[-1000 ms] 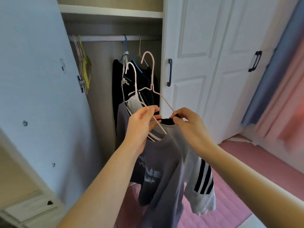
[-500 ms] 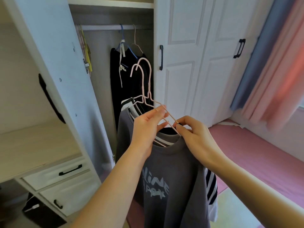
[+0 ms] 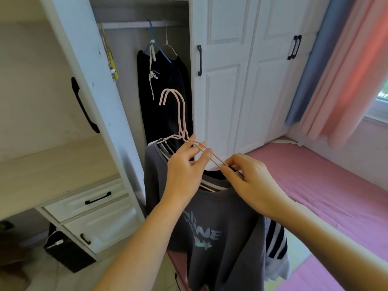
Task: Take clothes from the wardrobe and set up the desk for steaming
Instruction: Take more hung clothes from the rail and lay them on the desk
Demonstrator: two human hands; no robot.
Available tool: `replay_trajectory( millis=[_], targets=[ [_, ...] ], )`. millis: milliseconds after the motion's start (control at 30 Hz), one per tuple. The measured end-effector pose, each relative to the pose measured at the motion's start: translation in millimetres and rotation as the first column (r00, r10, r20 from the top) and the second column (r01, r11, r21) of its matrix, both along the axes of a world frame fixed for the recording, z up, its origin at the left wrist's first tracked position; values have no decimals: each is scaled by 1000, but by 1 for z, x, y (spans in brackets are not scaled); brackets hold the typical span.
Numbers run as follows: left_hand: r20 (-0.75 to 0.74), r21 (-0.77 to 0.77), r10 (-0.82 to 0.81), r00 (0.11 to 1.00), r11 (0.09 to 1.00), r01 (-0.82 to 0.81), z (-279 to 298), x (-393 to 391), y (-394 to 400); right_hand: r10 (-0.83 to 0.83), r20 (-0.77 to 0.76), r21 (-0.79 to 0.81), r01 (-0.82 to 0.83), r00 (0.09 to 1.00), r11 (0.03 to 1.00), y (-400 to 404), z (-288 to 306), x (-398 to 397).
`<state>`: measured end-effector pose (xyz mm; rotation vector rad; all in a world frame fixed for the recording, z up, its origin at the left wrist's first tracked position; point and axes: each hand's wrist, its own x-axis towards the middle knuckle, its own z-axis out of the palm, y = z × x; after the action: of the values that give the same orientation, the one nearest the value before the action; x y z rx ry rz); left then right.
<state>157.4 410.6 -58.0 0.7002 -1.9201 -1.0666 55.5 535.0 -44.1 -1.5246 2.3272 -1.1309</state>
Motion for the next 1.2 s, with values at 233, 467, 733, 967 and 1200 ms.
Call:
replay_trajectory(
  millis=[233,467,733,967,1200],
  targets=[
    [78,-53,-25,997,998,29,-12,42,20,-37,-255,51,51,966,997,10,-8,42],
    [-50,141,-170,984,974,175,-7,108,40,-71,6,4,71,997,997,24,-2,102],
    [-601,735,-90,794,329,593,3,192,43,-125,118,-9,126,985,992,68,3,167],
    [-771,608,-69,633,213,765,13,246,75,-45,51,-39,47,998,998,99,3,215],
    [-800,598,122,587,224,769,17,302,87,154,-153,-104,-171,976,980,89,-10,243]
  ],
)
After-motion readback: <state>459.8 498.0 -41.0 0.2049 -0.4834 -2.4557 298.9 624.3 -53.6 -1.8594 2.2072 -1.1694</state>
